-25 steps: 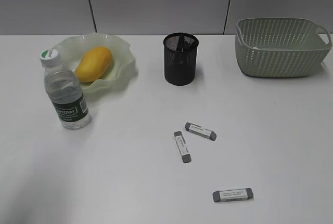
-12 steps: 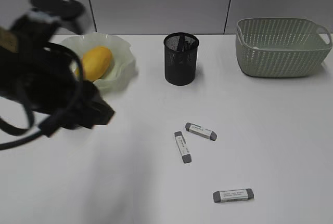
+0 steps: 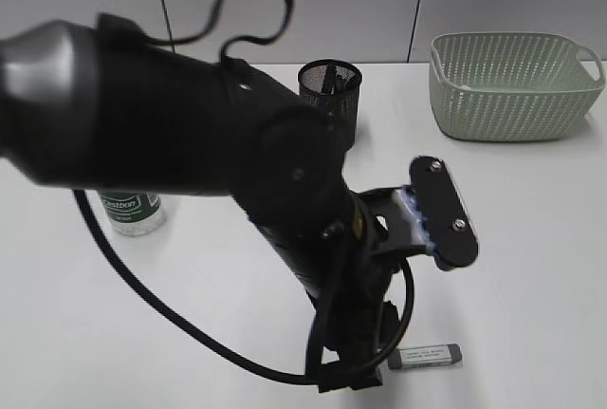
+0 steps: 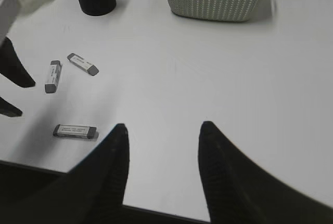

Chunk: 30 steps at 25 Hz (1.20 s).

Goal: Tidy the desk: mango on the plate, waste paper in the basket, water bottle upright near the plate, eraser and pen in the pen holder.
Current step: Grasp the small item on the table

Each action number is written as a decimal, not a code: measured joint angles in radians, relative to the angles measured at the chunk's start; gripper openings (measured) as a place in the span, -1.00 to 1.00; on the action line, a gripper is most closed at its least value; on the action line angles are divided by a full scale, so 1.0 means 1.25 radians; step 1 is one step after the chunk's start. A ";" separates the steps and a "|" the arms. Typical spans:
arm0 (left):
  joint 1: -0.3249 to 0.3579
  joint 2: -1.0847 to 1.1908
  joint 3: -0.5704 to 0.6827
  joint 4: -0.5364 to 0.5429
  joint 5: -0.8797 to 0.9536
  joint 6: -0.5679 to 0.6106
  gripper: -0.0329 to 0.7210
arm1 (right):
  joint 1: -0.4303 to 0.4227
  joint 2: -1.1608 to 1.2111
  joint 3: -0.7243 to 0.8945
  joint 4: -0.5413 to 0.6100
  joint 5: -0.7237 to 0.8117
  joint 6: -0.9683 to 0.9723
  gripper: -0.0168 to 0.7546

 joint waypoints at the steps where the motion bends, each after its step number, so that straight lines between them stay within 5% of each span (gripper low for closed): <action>1: -0.003 0.022 -0.015 -0.009 0.000 0.018 0.09 | 0.000 0.000 0.000 0.000 0.000 0.000 -0.03; 11: -0.006 0.137 -0.139 -0.174 0.033 0.197 0.09 | 0.000 0.000 0.000 0.000 0.000 0.000 -0.03; 24: -0.007 0.204 -0.140 -0.197 -0.039 0.203 0.08 | -0.001 0.000 0.000 0.000 0.000 -0.001 -0.03; 30: -0.007 0.223 -0.140 -0.197 -0.058 0.203 -0.10 | -0.001 0.000 0.000 0.000 0.000 -0.001 -0.03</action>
